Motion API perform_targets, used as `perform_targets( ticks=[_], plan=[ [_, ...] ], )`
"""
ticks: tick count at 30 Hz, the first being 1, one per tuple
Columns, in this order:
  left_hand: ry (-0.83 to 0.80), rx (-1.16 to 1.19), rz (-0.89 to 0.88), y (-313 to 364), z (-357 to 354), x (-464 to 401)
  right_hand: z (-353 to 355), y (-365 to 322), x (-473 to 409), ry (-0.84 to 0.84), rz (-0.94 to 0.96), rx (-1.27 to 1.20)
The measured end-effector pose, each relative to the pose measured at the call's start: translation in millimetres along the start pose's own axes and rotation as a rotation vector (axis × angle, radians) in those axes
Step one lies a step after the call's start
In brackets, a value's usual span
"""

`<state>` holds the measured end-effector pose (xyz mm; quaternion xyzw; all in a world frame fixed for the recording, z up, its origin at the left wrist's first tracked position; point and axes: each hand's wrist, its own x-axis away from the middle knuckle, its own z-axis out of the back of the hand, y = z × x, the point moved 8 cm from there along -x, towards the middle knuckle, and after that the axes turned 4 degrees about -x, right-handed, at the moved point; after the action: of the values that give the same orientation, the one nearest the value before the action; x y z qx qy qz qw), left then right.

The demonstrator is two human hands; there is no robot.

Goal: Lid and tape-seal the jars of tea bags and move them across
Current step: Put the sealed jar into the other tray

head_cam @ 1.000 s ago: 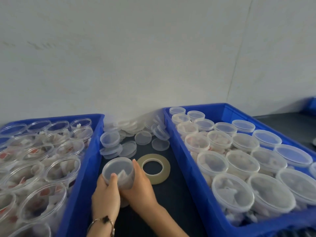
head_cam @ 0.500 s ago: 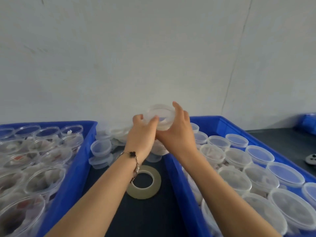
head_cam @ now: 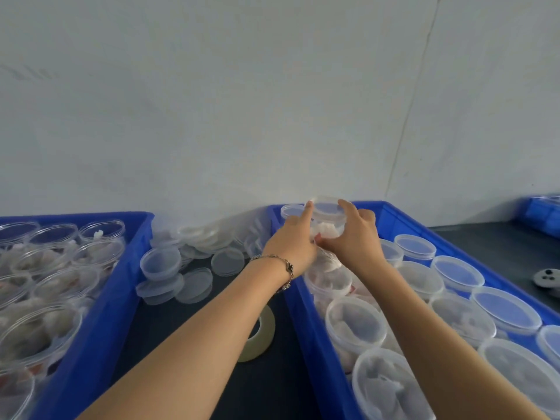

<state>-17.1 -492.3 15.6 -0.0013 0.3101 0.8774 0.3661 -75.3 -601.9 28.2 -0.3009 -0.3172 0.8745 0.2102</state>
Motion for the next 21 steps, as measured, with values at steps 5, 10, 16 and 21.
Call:
perform_targets(
  ticks=[5,10,16,21],
  plan=[
    [-0.030,0.009,0.010,-10,4,-27,-19,9,-29,-0.019,-0.038,0.113],
    [-0.053,0.087,0.091,-46,4,-41,-48,21,-62,0.081,-0.048,-0.038],
    [-0.061,0.060,0.163,-106,-3,-19,-101,36,-93,-0.071,-0.102,-0.279],
    [-0.130,-0.011,0.282,-165,-48,35,-134,33,-107,-0.189,-0.099,-0.143]
  ],
)
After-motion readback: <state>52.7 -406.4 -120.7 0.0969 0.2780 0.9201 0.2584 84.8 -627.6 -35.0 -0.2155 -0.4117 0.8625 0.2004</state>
